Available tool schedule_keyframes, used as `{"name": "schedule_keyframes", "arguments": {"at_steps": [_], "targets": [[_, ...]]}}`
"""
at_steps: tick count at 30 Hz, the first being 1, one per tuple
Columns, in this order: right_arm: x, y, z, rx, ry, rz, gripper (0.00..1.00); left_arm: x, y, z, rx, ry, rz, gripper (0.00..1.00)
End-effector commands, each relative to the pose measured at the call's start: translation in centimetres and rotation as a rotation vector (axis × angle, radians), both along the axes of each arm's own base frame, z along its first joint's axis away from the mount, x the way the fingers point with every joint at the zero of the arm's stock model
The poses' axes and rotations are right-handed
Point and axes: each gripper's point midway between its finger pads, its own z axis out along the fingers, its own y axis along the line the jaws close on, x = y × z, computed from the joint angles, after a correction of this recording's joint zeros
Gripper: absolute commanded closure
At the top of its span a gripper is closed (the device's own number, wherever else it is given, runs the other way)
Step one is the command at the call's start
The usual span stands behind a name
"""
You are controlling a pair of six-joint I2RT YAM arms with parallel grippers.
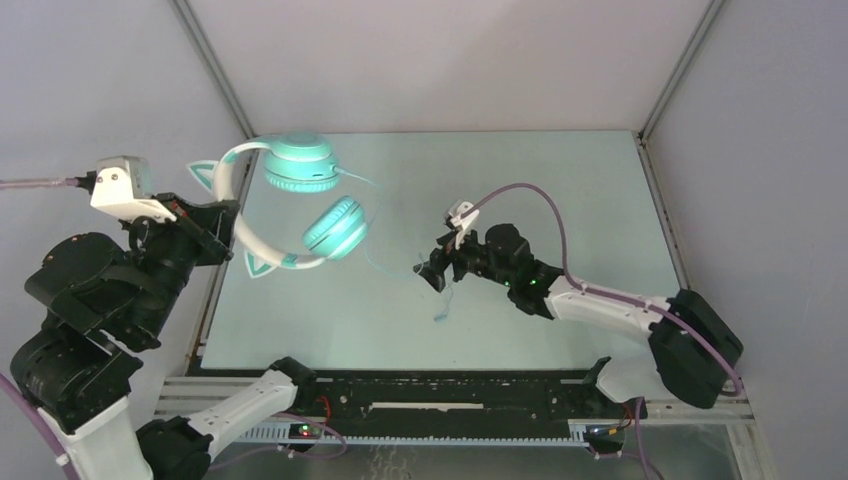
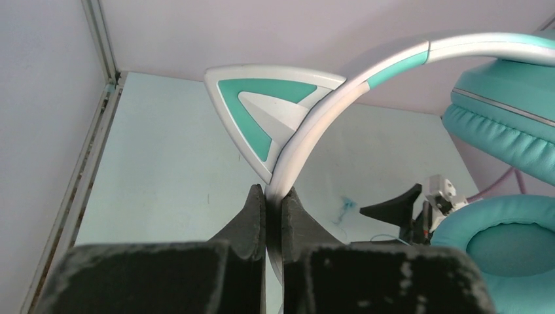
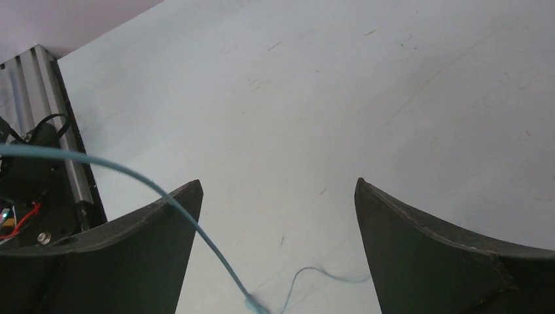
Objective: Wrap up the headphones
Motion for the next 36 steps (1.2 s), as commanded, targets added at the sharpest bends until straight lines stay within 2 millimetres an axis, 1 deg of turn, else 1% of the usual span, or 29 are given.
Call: {"name": "schedule_keyframes", "arguments": {"at_steps": [1,2,5,6,7,8,11,13,14,16,19,21,23,25,28,30,32,33,35,36], "targets": [[2.1,2.4,4.8,0.144,-0.137,0.012,0.04,-0.4,-1.0,2.2,-0.104,-0.055,-0.048,1.00],[2.2,3.0,4.5,0.154,-0.121,0.024,0.04,-0.4,-1.1,2.2,-0.107,-0.054,-0.051,1.00],[2.2,4.1,4.7,0.191,-0.088,0.047,0.07,-0.4,-1.2,2.3,-0.114,-0.051,-0.053,1.00],[2.2,4.2,4.6,0.197,-0.079,0.046,0.10,-0.3,-1.3,2.4,-0.117,-0.052,-0.054,1.00],[2.2,4.3,4.4,0.200,-0.065,0.045,0.15,-0.4,-1.2,2.4,-0.121,-0.055,-0.052,1.00],[2.1,4.3,4.2,0.196,-0.052,0.046,0.24,-0.3,-1.2,2.4,-0.123,-0.055,-0.051,1.00],[1.5,3.9,3.4,0.177,-0.010,0.052,0.67,0.1,-0.9,2.4,-0.142,-0.055,-0.015,1.00],[0.9,3.4,2.7,0.153,0.033,0.048,0.97,0.7,-0.7,2.2,-0.165,-0.049,0.021,1.00],[0.8,3.0,2.1,0.136,0.064,0.027,1.00,1.0,-0.8,2.1,-0.180,-0.050,0.024,1.00],[0.5,1.9,0.9,0.109,0.108,-0.022,1.00,1.8,-1.7,1.7,-0.200,-0.041,0.011,1.00],[0.5,-0.1,-0.4,0.090,0.124,-0.106,1.00,2.9,-3.1,1.9,-0.227,-0.025,-0.024,1.00],[0.9,-1.6,-0.9,0.078,0.112,-0.181,1.00,3.5,-4.3,2.1,-0.246,-0.010,-0.066,1.00],[1.8,-3.3,-1.0,0.065,0.088,-0.263,1.00,4.2,-5.9,2.0,-0.269,0.021,-0.126,1.00],[2.5,-4.6,-0.9,0.050,0.076,-0.307,1.00,5.1,-7.6,1.5,-0.303,0.065,-0.185,1.00],[3.4,-6.0,-0.8,0.026,0.056,-0.349,1.00,6.6,-9.9,0.1,-0.367,0.124,-0.286,1.00],[4.3,-7.1,-1.0,-0.014,0.019,-0.379,1.00,7.4,-11.0,-1.0,-0.469,0.125,-0.350,1.00],[5.3,-8.3,-1.2,-0.046,-0.007,-0.422,1.00,8.5,-12.0,-2.7,-0.592,0.144,-0.414,1.00],[5.6,-8.8,-1.2,-0.053,-0.013,-0.433,1.00,9.3,-12.5,-4.4,-0.638,0.183,-0.426,1.00],[6.0,-9.3,-1.3,-0.058,-0.012,-0.446,1.00,9.9,-12.9,-5.1,-0.685,0.209,-0.445,1.00],[6.0,-9.3,-1.4,-0.057,-0.007,-0.447,1.00,10.0,-13.0,-5.1,-0.695,0.217,-0.453,1.00]]}}
